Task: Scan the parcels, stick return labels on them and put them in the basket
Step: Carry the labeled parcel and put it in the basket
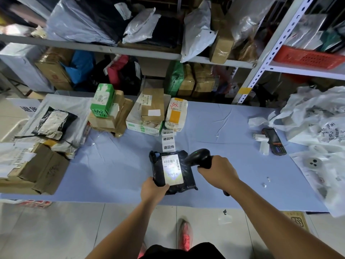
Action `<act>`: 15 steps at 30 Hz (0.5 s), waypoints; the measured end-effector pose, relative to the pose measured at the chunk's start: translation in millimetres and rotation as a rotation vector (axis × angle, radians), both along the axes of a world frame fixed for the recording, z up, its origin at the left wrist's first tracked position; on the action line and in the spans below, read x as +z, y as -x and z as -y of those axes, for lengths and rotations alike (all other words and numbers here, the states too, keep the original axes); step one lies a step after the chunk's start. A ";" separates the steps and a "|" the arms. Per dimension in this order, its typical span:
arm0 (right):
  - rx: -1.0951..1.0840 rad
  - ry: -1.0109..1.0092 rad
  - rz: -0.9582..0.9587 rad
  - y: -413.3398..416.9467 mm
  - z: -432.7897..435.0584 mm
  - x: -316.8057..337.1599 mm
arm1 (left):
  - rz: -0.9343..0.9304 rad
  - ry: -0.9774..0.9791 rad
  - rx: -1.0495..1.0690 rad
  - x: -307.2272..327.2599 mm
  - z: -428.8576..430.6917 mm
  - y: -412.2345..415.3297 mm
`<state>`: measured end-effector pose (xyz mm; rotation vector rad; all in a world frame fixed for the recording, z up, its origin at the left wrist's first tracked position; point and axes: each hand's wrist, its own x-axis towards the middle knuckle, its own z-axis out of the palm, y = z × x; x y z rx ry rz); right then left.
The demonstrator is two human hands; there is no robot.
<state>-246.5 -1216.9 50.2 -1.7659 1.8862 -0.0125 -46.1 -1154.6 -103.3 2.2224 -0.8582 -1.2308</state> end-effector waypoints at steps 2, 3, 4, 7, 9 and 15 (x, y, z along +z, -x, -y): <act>-0.025 -0.009 0.046 -1.3 -0.8 0.6 | 0.005 -0.001 -0.005 0.7 0.2 1.1; -0.041 -0.007 0.072 -1.7 -1.2 0.9 | 0.006 0.001 -0.007 0.9 0.4 1.6; -0.055 -0.005 0.091 -2.0 -1.7 1.1 | 0.006 0.001 -0.009 0.7 0.5 1.8; -0.089 -0.004 0.130 -2.8 -2.3 1.4 | 0.002 -0.011 -0.008 -0.4 0.5 2.3; -0.101 0.000 0.154 -3.5 -1.9 1.4 | 0.003 -0.018 -0.010 -0.8 1.1 2.4; -0.100 0.028 0.153 0.9 2.1 -10.1 | 0.011 -0.051 -0.039 2.8 7.0 -0.8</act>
